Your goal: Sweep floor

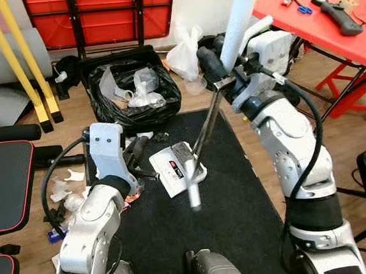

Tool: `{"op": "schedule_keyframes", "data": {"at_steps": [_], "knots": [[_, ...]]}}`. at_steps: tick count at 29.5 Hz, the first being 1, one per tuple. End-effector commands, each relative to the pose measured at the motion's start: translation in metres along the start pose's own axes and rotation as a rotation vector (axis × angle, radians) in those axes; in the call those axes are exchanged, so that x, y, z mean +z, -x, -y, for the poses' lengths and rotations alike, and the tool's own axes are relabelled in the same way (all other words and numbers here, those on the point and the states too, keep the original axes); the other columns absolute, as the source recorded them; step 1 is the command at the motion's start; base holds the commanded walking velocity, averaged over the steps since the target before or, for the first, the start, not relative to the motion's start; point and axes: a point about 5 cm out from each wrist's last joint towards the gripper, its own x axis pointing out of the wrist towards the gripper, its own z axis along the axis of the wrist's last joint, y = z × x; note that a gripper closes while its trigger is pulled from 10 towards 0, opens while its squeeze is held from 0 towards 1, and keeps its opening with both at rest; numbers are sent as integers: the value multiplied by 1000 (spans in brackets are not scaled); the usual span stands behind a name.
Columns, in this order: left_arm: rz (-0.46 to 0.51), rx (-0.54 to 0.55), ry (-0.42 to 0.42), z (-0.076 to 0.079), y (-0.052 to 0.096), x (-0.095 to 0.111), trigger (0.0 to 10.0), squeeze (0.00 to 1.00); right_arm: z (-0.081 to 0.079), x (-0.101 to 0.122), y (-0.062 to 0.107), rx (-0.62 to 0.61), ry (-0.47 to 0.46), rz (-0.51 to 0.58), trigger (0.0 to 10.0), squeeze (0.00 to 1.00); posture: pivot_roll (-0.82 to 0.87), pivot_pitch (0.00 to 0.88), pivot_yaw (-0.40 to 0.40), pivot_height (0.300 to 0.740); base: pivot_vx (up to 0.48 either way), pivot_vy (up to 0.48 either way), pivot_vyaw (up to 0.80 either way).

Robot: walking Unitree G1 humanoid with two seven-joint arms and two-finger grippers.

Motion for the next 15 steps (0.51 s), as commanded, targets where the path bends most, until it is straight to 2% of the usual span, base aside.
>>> {"op": "schedule_keyframes", "data": {"at_steps": [1,8,10,12,13,15], "knots": [[-11,-3,-6,1,0,-4,10000,0,3,8,3,0,-14,38,10000,0,-142,189,-163,740,0,0,0],[-5,3,-13,-1,0,-2,10000,0,2,12,5,40,9,67,10000,0,-146,201,-161,740,0,0,0],[-5,5,-19,-2,1,-2,10000,0,1,11,6,53,-18,62,10000,0,-146,204,-160,740,0,0,0],[-2,21,-39,-4,2,-1,10000,0,0,12,6,68,-30,61,10000,0,-146,208,-160,740,266,0,788],[0,76,-56,-14,6,0,10000,0,-2,14,6,90,-40,70,10000,0,-147,211,-159,740,364,0,794],[-1,95,-61,-17,7,0,10000,0,-2,14,6,93,-42,75,10000,0,-147,211,-159,740,364,0,794]]}}
